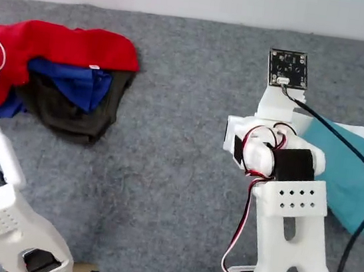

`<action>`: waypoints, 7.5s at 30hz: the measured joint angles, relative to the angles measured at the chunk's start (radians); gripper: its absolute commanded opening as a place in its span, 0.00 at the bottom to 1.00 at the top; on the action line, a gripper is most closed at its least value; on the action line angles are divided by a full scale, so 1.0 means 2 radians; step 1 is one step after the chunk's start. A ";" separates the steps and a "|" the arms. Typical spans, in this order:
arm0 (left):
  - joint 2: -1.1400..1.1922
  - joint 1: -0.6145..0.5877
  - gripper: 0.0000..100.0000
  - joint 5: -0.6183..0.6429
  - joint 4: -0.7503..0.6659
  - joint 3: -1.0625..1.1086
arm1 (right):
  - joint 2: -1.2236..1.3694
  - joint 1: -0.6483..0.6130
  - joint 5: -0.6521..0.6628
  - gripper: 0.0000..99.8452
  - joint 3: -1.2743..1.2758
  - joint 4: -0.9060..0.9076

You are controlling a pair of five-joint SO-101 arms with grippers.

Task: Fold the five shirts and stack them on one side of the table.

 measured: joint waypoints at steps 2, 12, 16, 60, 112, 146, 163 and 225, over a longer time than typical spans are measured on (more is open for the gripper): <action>0.013 -0.011 0.24 0.000 -0.016 -0.001 | 0.001 0.000 0.000 0.24 0.000 0.000; 0.238 -0.038 0.00 0.013 -0.054 -0.114 | 0.005 0.000 0.000 0.24 0.000 0.000; 0.255 -0.038 0.01 0.021 0.048 -0.265 | 0.006 0.001 0.000 0.24 0.000 0.000; 0.310 0.032 0.01 0.058 0.188 -0.571 | 0.006 0.000 0.000 0.24 0.000 0.000; -0.034 0.374 0.01 0.051 0.199 -0.410 | 0.007 0.001 0.000 0.24 0.024 -0.012; -0.053 0.107 0.25 0.084 -0.066 0.148 | 0.223 -0.206 0.092 0.31 -0.176 0.186; 0.380 0.005 0.01 0.173 -0.020 -0.251 | 0.562 -0.267 0.094 0.01 -0.321 0.116; 0.277 -0.219 0.11 0.163 0.199 -0.574 | 0.800 -0.335 0.182 0.01 -0.677 0.236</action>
